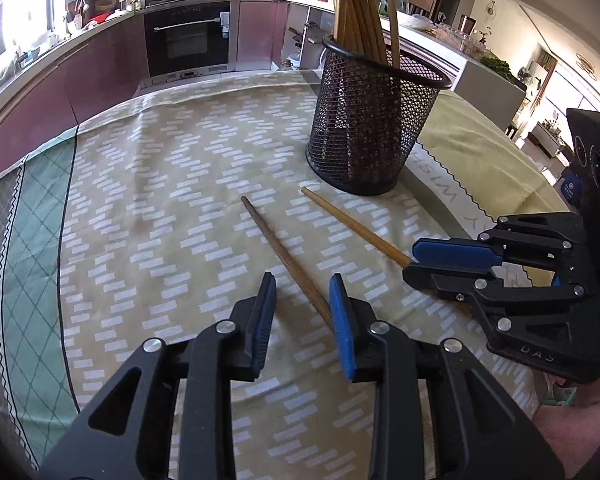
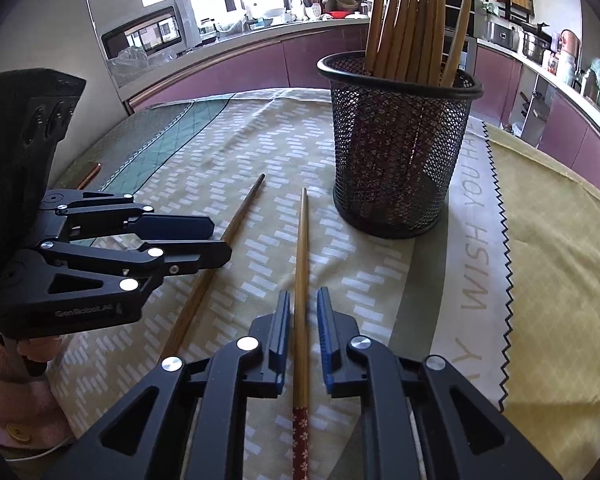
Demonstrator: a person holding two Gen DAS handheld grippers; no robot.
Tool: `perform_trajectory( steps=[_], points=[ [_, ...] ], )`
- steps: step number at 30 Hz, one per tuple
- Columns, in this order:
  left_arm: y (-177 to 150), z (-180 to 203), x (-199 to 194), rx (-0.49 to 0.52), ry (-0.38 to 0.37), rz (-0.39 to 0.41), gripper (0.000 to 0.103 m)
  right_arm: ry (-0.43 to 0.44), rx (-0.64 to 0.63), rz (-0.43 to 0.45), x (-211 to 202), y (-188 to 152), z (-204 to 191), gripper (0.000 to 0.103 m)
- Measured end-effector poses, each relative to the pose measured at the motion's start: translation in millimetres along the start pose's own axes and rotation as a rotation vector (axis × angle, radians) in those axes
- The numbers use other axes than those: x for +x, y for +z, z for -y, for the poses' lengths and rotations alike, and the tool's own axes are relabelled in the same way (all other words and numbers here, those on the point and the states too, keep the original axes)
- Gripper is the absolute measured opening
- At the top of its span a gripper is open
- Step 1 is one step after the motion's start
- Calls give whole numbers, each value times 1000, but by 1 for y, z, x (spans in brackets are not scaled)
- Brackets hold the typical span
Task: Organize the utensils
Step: 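Raise the held chopstick upright above the cloth with the right gripper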
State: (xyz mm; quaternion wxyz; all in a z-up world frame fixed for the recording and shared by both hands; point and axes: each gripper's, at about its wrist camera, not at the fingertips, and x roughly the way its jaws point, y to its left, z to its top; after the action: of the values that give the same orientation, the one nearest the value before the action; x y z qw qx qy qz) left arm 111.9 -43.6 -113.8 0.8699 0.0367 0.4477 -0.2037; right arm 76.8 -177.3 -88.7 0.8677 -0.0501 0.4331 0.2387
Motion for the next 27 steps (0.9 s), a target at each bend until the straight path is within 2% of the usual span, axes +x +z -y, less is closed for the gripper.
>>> perform_trajectory(
  steps=[5,7,8,11,20,27],
  points=[
    [3,6,5,9,23,5,17,-19,-21,8,3,2,-3,17],
    [3,8,4,1,22,11,14,-14,-14,12,4,3,-2,14],
    [2,8,4,-3,22,14,12,-11,-12,12,4,4,-2,7],
    [0,10,1,-8,23,21,8,7,7,14,3,3,1,5],
    [-5,6,-14,-25,7,50,7,77,66,63,-15,1,13,5],
    [-2,1,-32,-46,-29,87,7,106,53,118,-32,5,7,5]
  ],
)
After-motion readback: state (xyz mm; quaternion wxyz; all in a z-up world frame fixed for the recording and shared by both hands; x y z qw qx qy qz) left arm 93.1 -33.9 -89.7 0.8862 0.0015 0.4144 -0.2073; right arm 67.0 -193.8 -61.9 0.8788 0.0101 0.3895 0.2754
